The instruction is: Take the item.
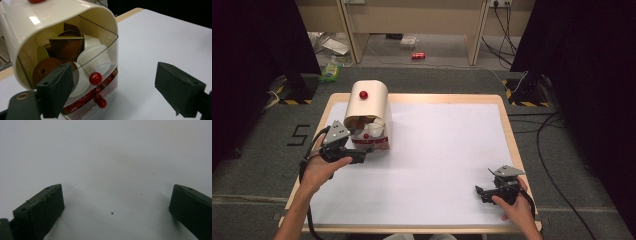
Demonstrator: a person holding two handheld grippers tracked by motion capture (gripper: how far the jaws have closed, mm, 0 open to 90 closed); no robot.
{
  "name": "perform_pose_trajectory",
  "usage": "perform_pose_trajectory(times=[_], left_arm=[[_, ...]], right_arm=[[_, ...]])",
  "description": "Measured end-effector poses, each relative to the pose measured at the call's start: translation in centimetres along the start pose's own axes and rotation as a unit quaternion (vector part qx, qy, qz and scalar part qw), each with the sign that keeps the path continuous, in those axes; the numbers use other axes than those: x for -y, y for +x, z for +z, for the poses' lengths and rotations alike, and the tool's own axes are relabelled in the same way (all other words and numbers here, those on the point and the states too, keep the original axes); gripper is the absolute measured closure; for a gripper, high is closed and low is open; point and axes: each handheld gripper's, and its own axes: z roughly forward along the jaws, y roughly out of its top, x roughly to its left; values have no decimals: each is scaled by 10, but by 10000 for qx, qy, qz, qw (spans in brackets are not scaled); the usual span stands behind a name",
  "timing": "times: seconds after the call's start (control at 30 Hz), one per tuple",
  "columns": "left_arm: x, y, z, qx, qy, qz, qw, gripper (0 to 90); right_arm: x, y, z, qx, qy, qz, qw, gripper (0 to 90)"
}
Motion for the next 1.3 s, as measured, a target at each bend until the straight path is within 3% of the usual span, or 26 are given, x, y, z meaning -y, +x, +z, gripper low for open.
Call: perform_pose_trajectory(times=[0.23, 0.7, 1.3], left_arm=[[-12, 3, 9, 12, 19, 81, 10000, 154], [-10, 10, 31, 55, 289, 11, 9996, 163], [-8, 4, 28, 38, 400, 162, 9991, 154]], right_arm=[[0, 0, 0, 1, 0, -3, 10000, 2], [0, 0, 0, 1, -1, -3, 10000, 2], [0, 0, 0, 0, -2, -3, 10000, 2]])
